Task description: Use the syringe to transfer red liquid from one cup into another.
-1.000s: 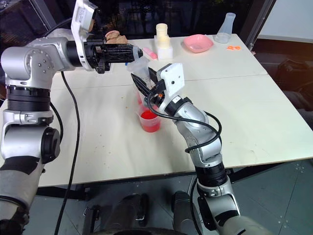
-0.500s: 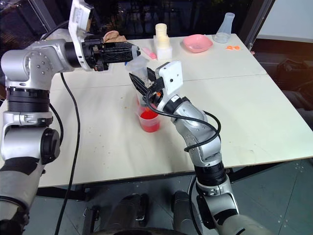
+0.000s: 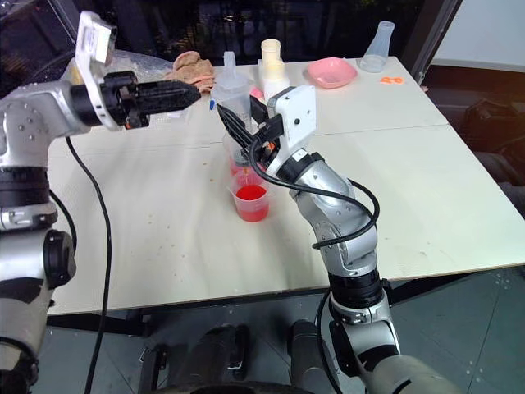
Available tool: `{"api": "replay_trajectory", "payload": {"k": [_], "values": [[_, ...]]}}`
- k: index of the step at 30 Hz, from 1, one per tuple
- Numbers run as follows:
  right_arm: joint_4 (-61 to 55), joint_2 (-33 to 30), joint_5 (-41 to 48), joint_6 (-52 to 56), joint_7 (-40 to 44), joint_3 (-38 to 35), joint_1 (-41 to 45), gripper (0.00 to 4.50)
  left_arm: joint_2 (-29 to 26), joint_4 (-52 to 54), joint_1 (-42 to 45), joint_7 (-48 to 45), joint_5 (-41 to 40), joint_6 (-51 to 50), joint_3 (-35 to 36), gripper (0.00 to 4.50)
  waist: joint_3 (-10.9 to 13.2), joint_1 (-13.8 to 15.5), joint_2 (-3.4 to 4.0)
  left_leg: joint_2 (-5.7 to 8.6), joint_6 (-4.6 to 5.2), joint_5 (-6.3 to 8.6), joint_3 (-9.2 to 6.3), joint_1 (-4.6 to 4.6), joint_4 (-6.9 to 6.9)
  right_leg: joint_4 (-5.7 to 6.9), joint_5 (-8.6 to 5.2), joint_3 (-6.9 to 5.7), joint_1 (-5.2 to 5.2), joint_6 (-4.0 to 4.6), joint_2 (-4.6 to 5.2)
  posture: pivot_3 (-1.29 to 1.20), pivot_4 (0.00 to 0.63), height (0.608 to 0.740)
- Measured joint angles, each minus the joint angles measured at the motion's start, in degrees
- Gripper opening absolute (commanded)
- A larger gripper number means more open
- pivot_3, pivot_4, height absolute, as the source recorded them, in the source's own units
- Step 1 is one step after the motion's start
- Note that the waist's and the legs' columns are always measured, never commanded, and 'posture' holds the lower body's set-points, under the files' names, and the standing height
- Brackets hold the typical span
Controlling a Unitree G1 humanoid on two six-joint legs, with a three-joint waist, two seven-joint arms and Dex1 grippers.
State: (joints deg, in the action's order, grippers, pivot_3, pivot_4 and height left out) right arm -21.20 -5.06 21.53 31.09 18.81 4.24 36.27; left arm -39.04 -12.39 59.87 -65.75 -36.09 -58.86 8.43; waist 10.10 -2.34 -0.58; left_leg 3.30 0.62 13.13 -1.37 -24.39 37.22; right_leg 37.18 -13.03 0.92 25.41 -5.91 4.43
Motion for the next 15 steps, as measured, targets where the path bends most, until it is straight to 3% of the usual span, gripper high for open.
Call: {"api": "replay_trajectory", "payload": {"k": [7, 11, 15], "values": [[0.32, -3.10, 6.29, 18.86, -5.75, -6.02, 12.13, 1.37, 1.39, 5.42, -3.32, 4.17, -4.15, -1.69, 2.06, 1.89, 0.00, 0.12, 0.00, 0.00, -0.01, 0.00, 0.00, 0.01, 0.00, -0.01, 0.00, -0.02, 0.00, 0.02, 0.07, 0.00, 0.150, 0.740], [10.69, -5.84, 8.94, 35.38, -13.21, -16.20, 28.64, 1.37, 3.99, 6.94, -5.79, 6.56, -5.94, -1.69, 2.15, 1.89, 0.00, 0.26, 0.00, 0.00, -0.02, 0.00, 0.00, 0.01, -0.03, -0.03, 0.00, -0.04, 0.01, 0.04, 0.12, 0.00, 0.150, 0.740], [27.25, -10.74, 4.35, 47.90, -17.72, -15.92, 40.91, 1.37, 5.77, 7.45, -6.45, 8.44, -6.89, -0.86, 2.20, 1.89, 0.00, 0.12, 0.01, 0.01, -0.02, 0.00, 0.07, 0.00, -0.18, -0.13, -0.01, -0.02, 0.05, 0.06, 0.20, 0.00, 0.150, 0.740]]}}
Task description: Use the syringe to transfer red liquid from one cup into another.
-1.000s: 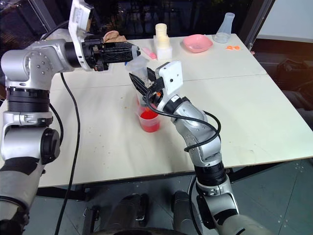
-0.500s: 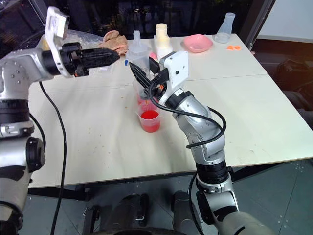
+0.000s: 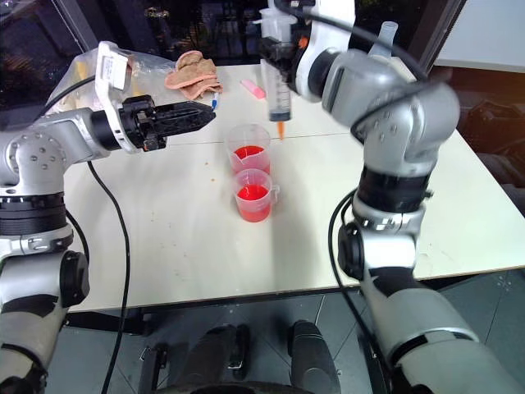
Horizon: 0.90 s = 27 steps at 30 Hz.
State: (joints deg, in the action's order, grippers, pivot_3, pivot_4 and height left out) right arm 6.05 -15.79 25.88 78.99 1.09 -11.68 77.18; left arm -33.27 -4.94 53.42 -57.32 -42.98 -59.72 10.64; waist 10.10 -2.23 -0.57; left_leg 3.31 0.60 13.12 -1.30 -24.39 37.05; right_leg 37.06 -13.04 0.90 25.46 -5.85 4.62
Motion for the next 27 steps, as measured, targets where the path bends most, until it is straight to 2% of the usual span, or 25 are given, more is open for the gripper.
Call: {"api": "replay_trajectory", "payload": {"k": [2, 5, 11, 19, 24, 27], "values": [[12.04, -2.69, -3.80, 4.51, -0.70, 4.13, 6.07, 1.37, 0.33, 0.70, -1.12, 0.56, -0.46, 0.51, 0.05, 1.89, 0.01, -0.15, 0.02, 0.00, 0.00, 0.00, 0.04, 0.00, -0.02, 0.00, -0.01, 0.03, 0.03, 0.02, 0.02, 0.00, 0.150, 0.740], [25.05, -4.32, -7.28, 7.68, 0.80, 9.00, 10.76, 1.37, 0.77, 0.68, -1.68, 1.65, -1.07, 0.57, 0.23, 1.89, 0.00, -0.38, 0.01, 0.00, 0.00, 0.00, 0.06, 0.00, -0.05, -0.04, -0.03, 0.02, 0.03, 0.05, 0.01, 0.00, 0.150, 0.740], [40.41, -2.21, -12.75, 3.30, 4.75, 16.76, 10.63, 1.37, 0.64, 1.44, -2.13, 3.06, -1.94, 0.66, 0.78, 1.89, 0.01, -0.34, 0.02, 0.00, 0.00, 0.00, 0.07, -0.02, -0.04, -0.03, -0.02, 0.03, 0.03, 0.03, -0.01, 0.00, 0.150, 0.740], [56.08, 3.06, -17.18, -9.45, 6.58, 16.33, 10.54, 1.37, -1.61, 4.95, -5.44, 4.66, -4.14, -0.07, 1.88, 1.89, 0.01, -0.39, 0.02, 0.00, -0.01, 0.01, 0.06, -0.02, -0.04, -0.01, -0.01, 0.03, 0.04, 0.02, -0.05, 0.00, 0.150, 0.740], [62.00, 5.15, -19.34, -13.84, 5.11, 15.40, 10.49, 1.37, -6.57, 7.95, -7.88, 2.59, -5.42, -1.69, 1.56, 1.89, 0.01, -0.45, 0.02, 0.01, -0.03, 0.01, 0.04, -0.02, -0.06, -0.02, -0.02, 0.02, 0.05, 0.03, -0.05, 0.00, 0.150, 0.740], [63.96, 5.63, -20.56, -15.46, 4.42, 14.60, 10.50, 1.37, -10.52, 10.28, -9.33, -1.08, -4.94, -0.75, -0.95, 1.89, 0.01, -0.45, 0.03, 0.01, -0.04, 0.01, 0.04, -0.01, -0.06, -0.04, -0.02, 0.02, 0.04, 0.04, -0.05, 0.00, 0.150, 0.740]]}}
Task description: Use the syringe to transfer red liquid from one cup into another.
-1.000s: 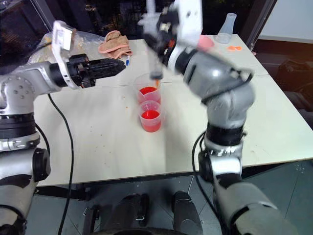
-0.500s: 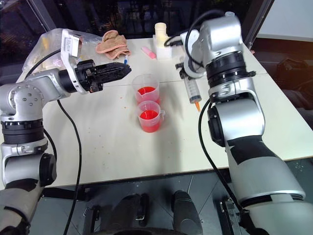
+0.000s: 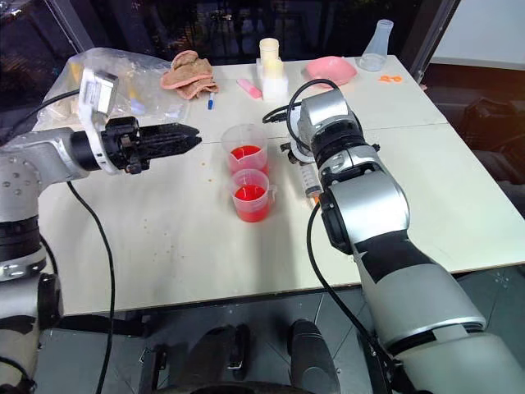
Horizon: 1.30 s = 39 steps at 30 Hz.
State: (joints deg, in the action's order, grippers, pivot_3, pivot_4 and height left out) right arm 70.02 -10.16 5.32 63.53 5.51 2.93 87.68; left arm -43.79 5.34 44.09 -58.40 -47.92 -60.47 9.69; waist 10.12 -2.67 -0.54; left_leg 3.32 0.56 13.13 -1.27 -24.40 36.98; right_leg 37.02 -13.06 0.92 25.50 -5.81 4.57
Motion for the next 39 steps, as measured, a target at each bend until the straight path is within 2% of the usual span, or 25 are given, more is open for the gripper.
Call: {"api": "replay_trajectory", "payload": {"k": [4, 11, 12, 13, 16, 17, 25, 30, 34, 35, 39], "values": [[0.96, 0.10, -1.13, -0.74, -0.45, -0.22, -0.04, 1.37, -2.15, 1.07, -0.62, -2.75, 1.21, 2.24, -2.16, 1.89, 0.00, 0.06, 0.00, 0.00, -0.01, 0.00, 0.00, 0.00, 0.00, -0.04, 0.00, 0.00, -0.01, 0.01, 0.00, 0.00, 0.150, 0.740], [1.47, 0.11, -2.88, -1.48, -0.30, -0.51, -0.53, 1.37, -2.33, 0.71, -0.61, -3.64, 2.37, 3.81, -3.05, 1.89, 0.00, -0.01, 0.00, 0.00, -0.01, -0.01, 0.00, 0.00, -0.01, -0.03, 0.00, -0.01, -0.01, 0.01, -0.01, 0.00, 0.150, 0.740], [1.47, 0.11, -3.00, -1.46, -0.29, -0.61, -0.53, 2.40, -2.26, 0.51, -0.61, -3.64, 2.37, 3.80, -3.40, 1.91, 0.00, -0.03, 0.00, 0.00, 0.00, -0.01, 0.00, 0.00, -0.01, -0.03, 0.00, -0.01, -0.01, 0.01, -0.01, 0.00, 0.150, 0.740], [1.47, 0.12, -3.09, -1.39, -0.26, -0.84, -0.53, 2.79, -2.16, 0.36, -0.61, -3.64, 2.33, 3.77, -3.57, 1.91, 0.00, -0.04, 0.00, 0.00, 0.00, -0.01, 0.00, 0.00, -0.01, -0.03, 0.00, -0.01, 0.00, 0.01, -0.02, 0.00, 0.150, 0.740], [1.47, 0.12, -3.43, -1.31, -0.03, -1.11, -0.53, 4.31, -2.13, 0.34, -0.59, -3.63, 2.17, 3.60, -3.65, 1.91, 0.00, -0.03, 0.00, 0.00, 0.00, -0.01, 0.00, 0.00, -0.01, -0.03, 0.00, -0.01, -0.01, 0.01, -0.02, 0.00, 0.150, 0.740], [1.47, 0.12, -3.49, -1.19, 0.07, -1.18, -0.52, 4.45, -2.13, 0.32, -0.59, -3.63, 2.07, 3.53, -3.65, 1.91, 0.00, -0.03, 0.00, 0.00, 0.00, -0.01, 0.00, 0.00, -0.01, -0.03, 0.00, -0.01, -0.01, 0.01, -0.01, 0.00, 0.150, 0.740], [0.61, -0.31, -4.12, 2.42, 2.15, -1.33, -0.34, 4.45, -2.06, -0.80, 0.17, -3.30, 1.01, 3.41, -3.61, 1.91, 0.00, -0.02, 0.01, 0.00, 0.00, -0.01, 0.00, 0.00, -0.01, -0.03, 0.00, -0.01, -0.01, 0.01, -0.01, 0.00, 0.150, 0.740], [-6.68, -3.65, -4.53, 8.59, 6.32, 0.75, 1.42, 4.45, -2.35, -0.82, 0.19, -3.45, 1.03, 3.42, -3.61, 1.91, 0.01, 0.04, 0.02, 0.00, 0.01, 0.00, -0.01, -0.01, 0.00, -0.04, 0.00, -0.02, -0.01, 0.00, -0.01, 0.00, 0.150, 0.740], [-28.35, -11.18, -2.08, 16.66, 14.76, 6.26, -1.95, 4.45, -3.62, -0.75, -0.15, -3.81, 1.30, 3.65, -3.66, 1.91, 0.01, 0.28, 0.01, 0.00, 0.05, 0.02, -0.10, -0.02, 0.01, -0.11, -0.01, -0.09, -0.07, 0.00, 0.00, 0.00, 0.150, 0.740], [-38.22, -14.66, -0.47, 18.68, 17.22, 7.74, -4.90, 4.45, -4.31, -0.68, -0.65, -3.96, 1.46, 3.77, -3.65, 1.91, 0.01, 0.39, 0.01, 0.00, 0.09, 0.04, -0.12, -0.02, 0.03, -0.15, -0.01, -0.12, -0.11, -0.01, 0.01, 0.00, 0.150, 0.740], [-62.67, -26.69, 6.70, 23.03, 25.78, 10.73, -15.94, 4.45, -5.84, -0.63, -1.74, -4.61, 2.35, 4.26, -3.69, 1.91, 0.02, 0.58, 0.01, 0.00, 0.12, 0.05, -0.10, -0.07, 0.04, -0.37, -0.01, -0.18, -0.18, -0.02, -0.01, 0.00, 0.150, 0.740]]}}
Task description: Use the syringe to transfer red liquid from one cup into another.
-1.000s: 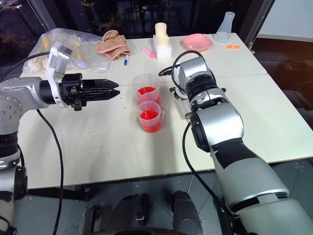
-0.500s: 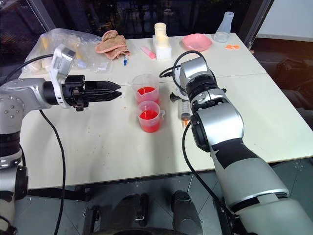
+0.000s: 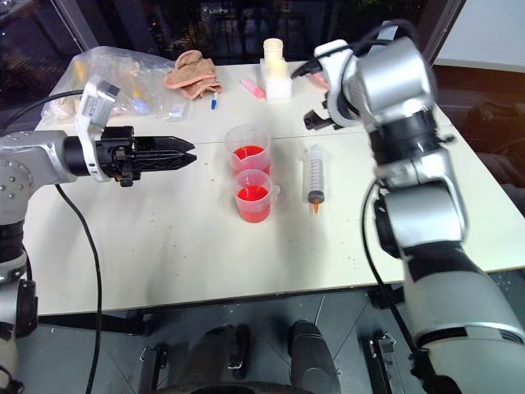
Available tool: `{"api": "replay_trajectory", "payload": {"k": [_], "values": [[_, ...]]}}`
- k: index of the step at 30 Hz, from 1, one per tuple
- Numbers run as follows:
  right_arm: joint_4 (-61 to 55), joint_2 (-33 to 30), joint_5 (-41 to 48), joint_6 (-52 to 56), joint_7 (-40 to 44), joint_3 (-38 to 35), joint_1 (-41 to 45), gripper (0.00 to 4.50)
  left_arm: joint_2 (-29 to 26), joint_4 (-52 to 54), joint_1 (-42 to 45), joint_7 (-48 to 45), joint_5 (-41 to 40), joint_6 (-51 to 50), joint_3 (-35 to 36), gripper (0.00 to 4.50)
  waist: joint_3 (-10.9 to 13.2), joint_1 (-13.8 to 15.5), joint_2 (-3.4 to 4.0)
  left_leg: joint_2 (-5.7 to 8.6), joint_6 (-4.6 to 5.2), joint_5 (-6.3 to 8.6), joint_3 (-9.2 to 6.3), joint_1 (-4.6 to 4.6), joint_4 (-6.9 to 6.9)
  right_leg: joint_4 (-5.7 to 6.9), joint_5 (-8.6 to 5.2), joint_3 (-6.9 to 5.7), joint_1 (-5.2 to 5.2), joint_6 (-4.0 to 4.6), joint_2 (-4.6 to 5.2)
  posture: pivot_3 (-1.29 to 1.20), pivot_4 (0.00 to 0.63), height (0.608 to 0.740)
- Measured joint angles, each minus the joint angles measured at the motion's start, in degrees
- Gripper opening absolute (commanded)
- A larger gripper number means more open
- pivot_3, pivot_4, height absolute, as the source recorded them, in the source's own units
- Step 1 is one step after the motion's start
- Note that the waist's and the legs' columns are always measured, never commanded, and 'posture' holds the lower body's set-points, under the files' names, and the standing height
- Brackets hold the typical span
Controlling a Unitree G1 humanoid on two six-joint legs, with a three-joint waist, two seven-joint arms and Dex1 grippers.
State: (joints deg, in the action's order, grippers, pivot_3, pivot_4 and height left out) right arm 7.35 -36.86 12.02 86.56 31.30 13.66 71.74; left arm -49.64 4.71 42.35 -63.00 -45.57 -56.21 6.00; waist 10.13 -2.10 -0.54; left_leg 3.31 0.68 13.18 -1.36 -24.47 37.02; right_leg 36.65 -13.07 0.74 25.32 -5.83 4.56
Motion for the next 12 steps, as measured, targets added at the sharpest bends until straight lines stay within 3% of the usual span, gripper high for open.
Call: {"api": "replay_trajectory", "payload": {"k": [3, 7, 12], "values": [[-10.96, -6.52, 10.08, 3.90, 9.48, -6.98, -5.73, 4.45, -1.02, 0.00, -0.67, -0.55, 0.24, 0.73, 0.06, 1.91, 0.03, -0.12, 0.01, -0.02, 0.04, 0.02, 0.04, 0.01, -0.01, -0.07, 0.01, -0.02, -0.04, -0.02, -0.02, 0.00, 0.150, 0.740], [-18.84, -14.35, 14.93, 4.80, 13.18, -11.28, -8.09, 4.45, -1.50, 0.16, -1.28, -1.04, 0.45, 1.49, 0.04, 1.91, 0.02, -0.34, 0.00, -0.07, 0.05, 0.02, 0.03, 0.02, 0.00, -0.10, 0.00, 0.01, -0.05, -0.01, -0.01, 0.00, 0.150, 0.740], [-24.64, -16.14, 19.94, 5.54, 13.92, -15.65, -12.22, 4.45, -1.69, 0.12, -1.22, -1.30, 0.86, 1.74, 0.04, 1.91, 0.02, -0.26, 0.00, -0.09, 0.05, 0.02, 0.04, 0.02, 0.00, -0.14, 0.00, 0.04, -0.07, -0.01, 0.02, 0.00, 0.150, 0.740]]}}
